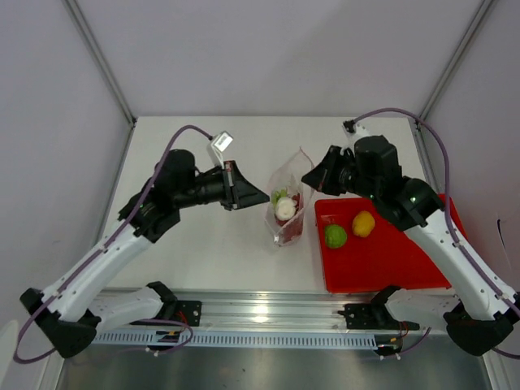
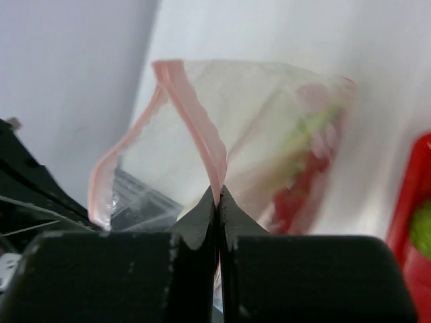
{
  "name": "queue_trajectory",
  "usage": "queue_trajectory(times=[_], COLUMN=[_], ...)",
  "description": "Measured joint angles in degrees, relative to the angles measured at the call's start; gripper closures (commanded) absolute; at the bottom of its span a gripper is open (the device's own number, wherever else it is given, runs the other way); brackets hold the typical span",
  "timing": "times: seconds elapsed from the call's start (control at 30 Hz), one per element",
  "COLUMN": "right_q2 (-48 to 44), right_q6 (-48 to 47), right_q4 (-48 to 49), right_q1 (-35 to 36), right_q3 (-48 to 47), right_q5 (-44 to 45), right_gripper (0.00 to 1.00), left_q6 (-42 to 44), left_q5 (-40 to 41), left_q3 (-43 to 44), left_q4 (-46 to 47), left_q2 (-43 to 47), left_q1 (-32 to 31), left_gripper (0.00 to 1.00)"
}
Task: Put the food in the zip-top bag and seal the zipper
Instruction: Adjust the zipper food storage bag at the center of the board.
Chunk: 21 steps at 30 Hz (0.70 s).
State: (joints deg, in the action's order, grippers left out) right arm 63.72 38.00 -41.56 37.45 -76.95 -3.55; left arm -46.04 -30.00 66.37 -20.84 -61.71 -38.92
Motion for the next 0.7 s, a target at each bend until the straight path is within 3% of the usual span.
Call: queue_trajectory(times=[0.1,0.2,0.4,0.6,0.63,0.67,0.7], right_q2=[1.5,4.0,14.8,15.9,15.9,15.9,15.9], right_q6=[-0.5,-0.5,-0.5,-1.1,-1.4,-1.7,-2.1], right_q4=[2.1,4.2,5.2,4.9,4.9,5.0,5.0], right_q1=[-0.9,-3.2,-4.3,-4.1,-4.1,-4.1,-4.2], right_q3=[-5.4,-5.0,-3.5,-6.2,-6.9,-7.7,-8.2], right_q5=[-3.7,-8.2,-13.1,-15.3,-15.5,-15.4,-15.4], right_gripper=[1.0,1.0,1.0,1.0,0.96,0.87,0.86], left_q6=[3.1,4.5,5.1,7.3,7.5,7.7,7.8], left_q5=[1.9,3.1,4.2,5.7,5.9,5.9,5.9], left_q3=[0.2,-0.4,-2.0,2.4,3.0,3.5,3.7], left_q4=[-0.5,-0.9,-3.7,-6.9,-7.0,-7.0,-7.0], left_q2=[5.4,7.1,3.5,3.8,3.9,4.1,4.2], left_q1=[0.0,0.0,0.8,0.9,0.9,0.9,0.9], left_gripper=[0.99,0.99,1.0,1.0,1.0,0.99,0.99])
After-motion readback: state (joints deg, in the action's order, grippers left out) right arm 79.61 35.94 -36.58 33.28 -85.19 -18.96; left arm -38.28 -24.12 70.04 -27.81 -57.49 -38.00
